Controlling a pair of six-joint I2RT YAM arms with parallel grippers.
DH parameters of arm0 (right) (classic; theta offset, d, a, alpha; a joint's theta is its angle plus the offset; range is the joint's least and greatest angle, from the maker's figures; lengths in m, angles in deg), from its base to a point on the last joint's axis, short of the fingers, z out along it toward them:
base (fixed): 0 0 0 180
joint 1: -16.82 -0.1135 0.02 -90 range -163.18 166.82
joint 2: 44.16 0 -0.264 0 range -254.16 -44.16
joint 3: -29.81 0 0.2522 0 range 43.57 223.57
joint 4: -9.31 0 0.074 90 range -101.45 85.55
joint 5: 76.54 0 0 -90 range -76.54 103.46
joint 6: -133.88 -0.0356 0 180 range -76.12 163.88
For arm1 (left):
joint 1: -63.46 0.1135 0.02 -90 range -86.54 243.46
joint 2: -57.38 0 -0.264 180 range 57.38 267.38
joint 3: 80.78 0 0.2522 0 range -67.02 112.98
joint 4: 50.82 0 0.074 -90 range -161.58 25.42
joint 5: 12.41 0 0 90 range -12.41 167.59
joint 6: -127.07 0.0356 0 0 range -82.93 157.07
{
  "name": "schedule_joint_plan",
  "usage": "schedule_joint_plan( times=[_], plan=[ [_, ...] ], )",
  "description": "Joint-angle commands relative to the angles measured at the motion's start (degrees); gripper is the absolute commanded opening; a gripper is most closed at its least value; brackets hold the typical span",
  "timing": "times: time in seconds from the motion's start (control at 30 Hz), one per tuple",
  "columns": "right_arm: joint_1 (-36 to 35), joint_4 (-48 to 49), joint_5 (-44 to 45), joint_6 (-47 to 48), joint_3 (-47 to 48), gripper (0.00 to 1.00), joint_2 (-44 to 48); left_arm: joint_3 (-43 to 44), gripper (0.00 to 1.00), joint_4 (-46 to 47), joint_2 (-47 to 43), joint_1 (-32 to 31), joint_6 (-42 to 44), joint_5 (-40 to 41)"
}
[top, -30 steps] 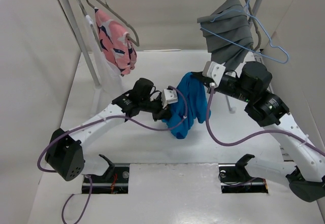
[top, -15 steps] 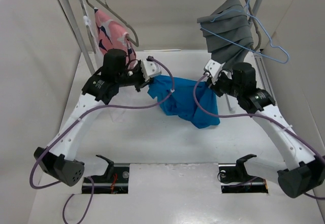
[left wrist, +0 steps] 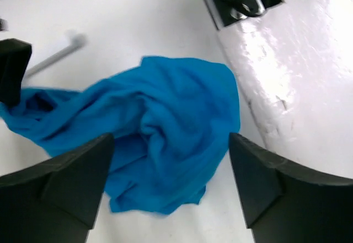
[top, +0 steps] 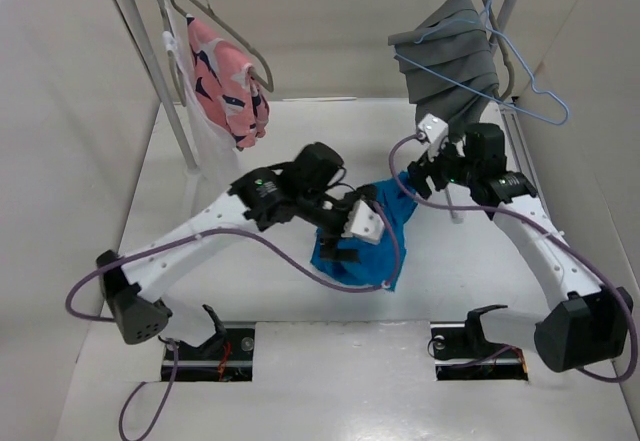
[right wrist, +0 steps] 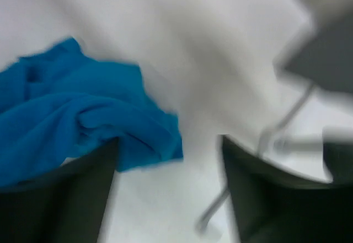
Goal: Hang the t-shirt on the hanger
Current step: Move the tshirt to the center of the board
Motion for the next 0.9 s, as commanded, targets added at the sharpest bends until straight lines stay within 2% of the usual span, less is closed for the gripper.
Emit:
schedule_joint_plan(
  times=[0.0, 0.03, 0.07, 0.13, 0.17, 0.27, 0.3, 0.33, 0.37, 0.4, 0.47, 0.53, 0.63, 0.7, 0.87],
  plan=[
    [7.43, -3.72, 3.99, -1.92, -4.14, 0.91, 0.19, -0.17, 0.88, 0.56, 4.57, -2.56, 1.82, 2.25],
    [8.32, -4.60, 4.61, -1.23, -4.75, 1.00, -0.33, 0.54, 0.95, -0.31, 5.45, -2.56, 1.83, 2.25],
    [8.33, -5.66, 5.66, -0.35, -4.76, 1.00, -1.12, 0.54, 1.00, -0.32, 5.98, -2.56, 1.83, 3.81],
    [8.86, -7.43, 7.78, 0.96, -4.24, 1.00, -1.13, 0.54, 1.00, 1.52, 5.98, -2.56, -1.30, 6.63],
    [8.86, -7.43, 7.26, 1.59, -4.23, 1.00, -1.13, -0.50, 1.00, 4.49, 4.68, -2.56, -3.07, 10.64],
    [3.60, -6.55, 3.31, 6.22, -4.23, 1.00, 2.90, -5.42, 1.00, 11.34, 1.25, 2.61, -8.69, 14.45],
    [1.41, -6.55, 1.39, 7.64, -4.23, 1.00, 3.96, -6.65, 1.00, 12.33, 0.54, 7.50, -11.85, 15.16],
    [-1.05, -7.16, 0.58, 8.96, -4.23, 1.00, 4.84, -9.36, 0.97, 12.34, -0.07, 9.81, -11.88, 15.17],
    [-6.03, -7.86, 0.05, 10.45, -5.45, 1.00, 6.24, -11.04, 0.84, 12.34, -0.60, 11.49, -11.88, 15.17],
    [-8.61, -8.47, 0.05, 10.47, -6.42, 1.00, 6.26, -12.80, 0.77, 12.34, -1.30, 12.46, -10.66, 15.17],
    [-15.27, -9.88, 1.10, 9.95, -9.05, 1.00, 6.87, -18.95, 0.71, 11.81, -1.83, 12.47, -6.70, 17.72],
    [-18.99, -10.50, 1.11, 7.23, -14.14, 1.00, 6.17, -22.82, 0.77, 11.28, -1.84, 9.85, -4.85, 17.72],
    [-26.46, -6.64, 1.10, 1.87, -20.12, 1.00, 4.85, -29.33, 0.87, 15.57, -1.32, 7.56, -4.32, 18.42],
    [-29.45, -3.58, 1.63, -0.94, -24.33, 1.00, 5.98, -31.97, 0.90, 18.21, -0.62, 7.55, -5.98, 16.14],
    [-29.99, 5.13, 4.00, -9.03, -32.08, 0.94, 9.95, -35.31, 0.93, 27.60, 3.07, 6.77, -6.17, 14.38]
  ],
)
